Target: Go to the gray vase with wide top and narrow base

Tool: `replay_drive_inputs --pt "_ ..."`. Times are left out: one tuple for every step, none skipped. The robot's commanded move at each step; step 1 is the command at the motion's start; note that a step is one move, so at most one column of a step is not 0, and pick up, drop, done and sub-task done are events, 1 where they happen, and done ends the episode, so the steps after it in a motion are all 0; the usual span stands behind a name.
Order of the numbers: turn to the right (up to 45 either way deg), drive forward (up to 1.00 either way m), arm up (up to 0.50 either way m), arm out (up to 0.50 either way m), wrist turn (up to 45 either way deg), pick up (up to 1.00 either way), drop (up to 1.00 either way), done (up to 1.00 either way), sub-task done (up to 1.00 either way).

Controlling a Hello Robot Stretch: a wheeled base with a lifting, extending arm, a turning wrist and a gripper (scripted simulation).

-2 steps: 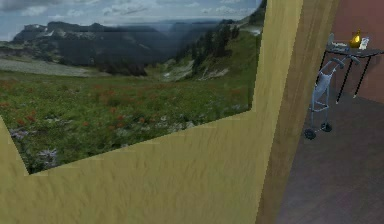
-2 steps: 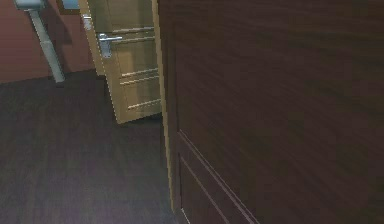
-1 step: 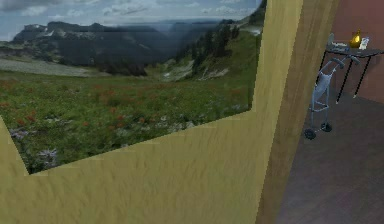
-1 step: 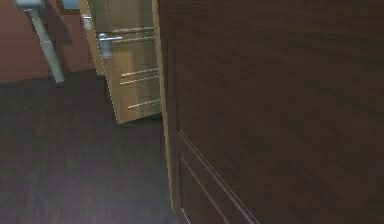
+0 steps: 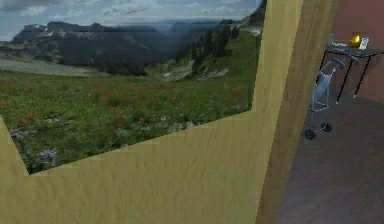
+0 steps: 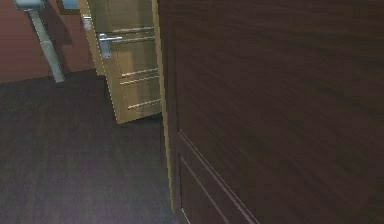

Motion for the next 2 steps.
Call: replay_drive_inputs --pt "45.0 0.0 0.0 0.0 0.0 0.0 0.0 0.0 0.0" --pt "45.0 0.0 0.0 0.0 0.0 0.0 0.0 0.0 0.0"
